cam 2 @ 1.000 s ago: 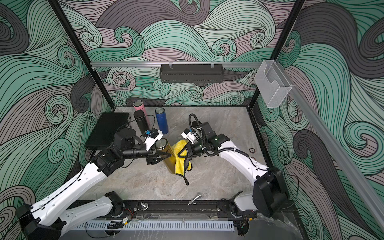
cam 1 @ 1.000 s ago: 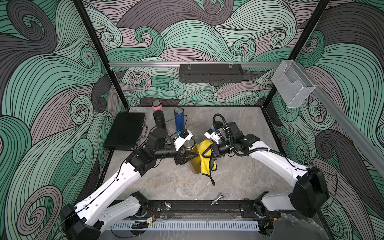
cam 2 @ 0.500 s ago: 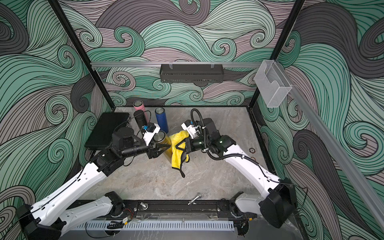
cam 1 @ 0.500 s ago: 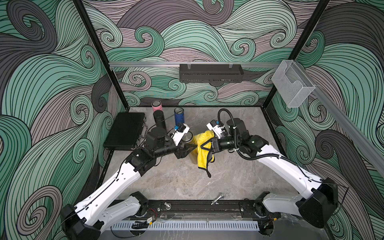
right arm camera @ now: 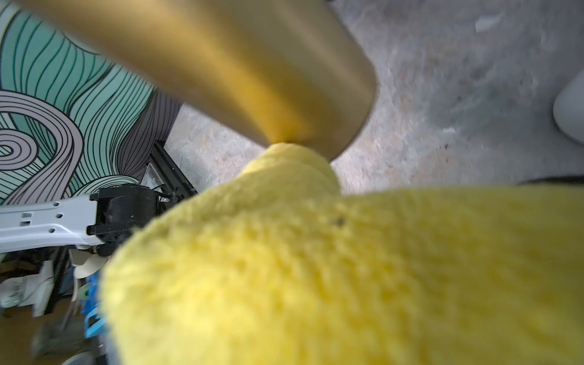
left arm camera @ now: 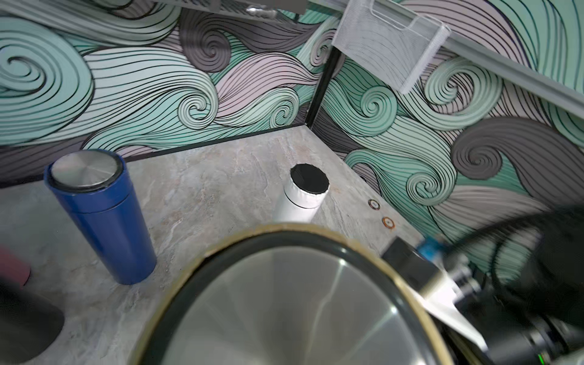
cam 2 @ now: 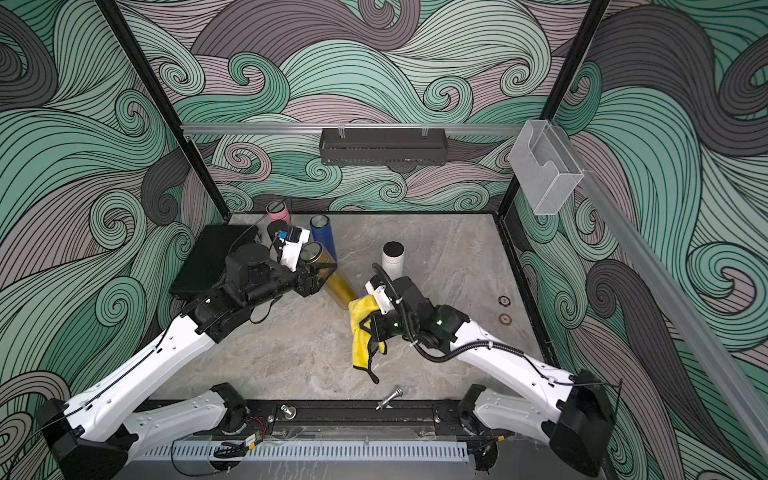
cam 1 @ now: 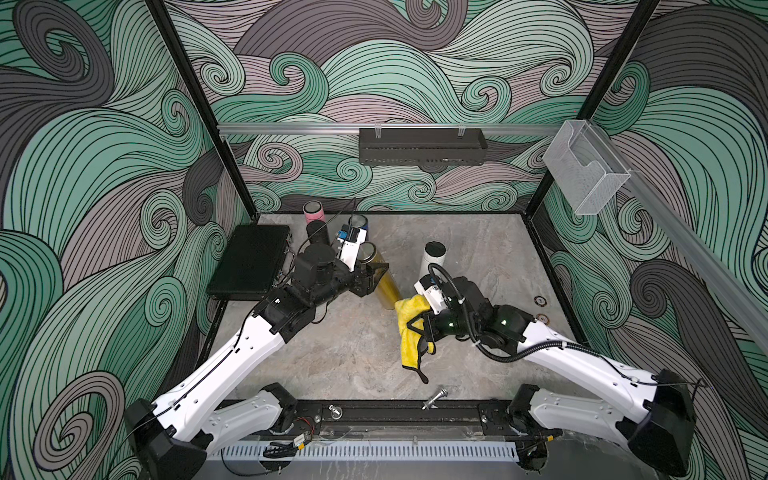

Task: Wipe the surface of the thermos
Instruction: Wipe the dirt from the surface of the thermos.

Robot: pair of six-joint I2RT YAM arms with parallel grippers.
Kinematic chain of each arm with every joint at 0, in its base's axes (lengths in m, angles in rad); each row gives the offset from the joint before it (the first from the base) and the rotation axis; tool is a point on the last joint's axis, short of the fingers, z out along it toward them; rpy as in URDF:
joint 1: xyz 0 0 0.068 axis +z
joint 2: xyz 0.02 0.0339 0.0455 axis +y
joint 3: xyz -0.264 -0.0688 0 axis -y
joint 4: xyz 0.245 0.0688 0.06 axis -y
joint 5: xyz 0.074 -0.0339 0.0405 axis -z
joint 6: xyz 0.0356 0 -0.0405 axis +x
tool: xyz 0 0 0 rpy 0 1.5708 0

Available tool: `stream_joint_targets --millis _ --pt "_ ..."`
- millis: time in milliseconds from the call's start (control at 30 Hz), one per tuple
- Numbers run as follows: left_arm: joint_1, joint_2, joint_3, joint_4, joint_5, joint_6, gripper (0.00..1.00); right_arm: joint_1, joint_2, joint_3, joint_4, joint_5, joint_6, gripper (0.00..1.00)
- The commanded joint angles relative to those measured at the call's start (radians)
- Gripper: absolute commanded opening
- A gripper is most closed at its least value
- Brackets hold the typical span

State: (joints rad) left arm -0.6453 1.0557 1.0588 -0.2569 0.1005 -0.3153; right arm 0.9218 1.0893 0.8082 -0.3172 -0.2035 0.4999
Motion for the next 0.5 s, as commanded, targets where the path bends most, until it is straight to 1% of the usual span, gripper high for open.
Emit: stream_joint_targets --millis 0,67,133,200,267,333,467 --pt "-0.031 0.02 0.076 -0.047 -0.139 -0.222 0.0 0.112 -0.018 -0.061 0.259 0.336 -0.004 0.0" --pt "-0.047 0.018 0.076 -0.056 -0.181 -0.29 0.0 0.176 0.01 -0.09 0.44 0.477 -0.059 0.0" --pt "-0.059 0.008 0.075 -0.071 -0.23 -0.348 0.0 0.201 0.075 -0.072 0.56 0.577 -0.097 0.0" --pt "-0.063 -0.001 0.074 -0.086 -0.256 -0.407 0.0 0.205 0.142 -0.031 0.643 0.588 -0.131 0.0" --pt "-0.064 0.002 0.094 -0.164 -0.306 -0.489 0.0 0.224 0.215 0.014 0.706 0.619 -0.167 0.0" --pt "-0.066 0.001 0.091 -0.2 -0.336 -0.528 0.0 0.236 0.276 0.042 0.753 0.634 -0.183 0.0" --pt "-0.074 0.001 0.072 -0.284 -0.45 -0.581 0.0 0.252 0.376 0.051 0.827 0.625 -0.163 0.0"
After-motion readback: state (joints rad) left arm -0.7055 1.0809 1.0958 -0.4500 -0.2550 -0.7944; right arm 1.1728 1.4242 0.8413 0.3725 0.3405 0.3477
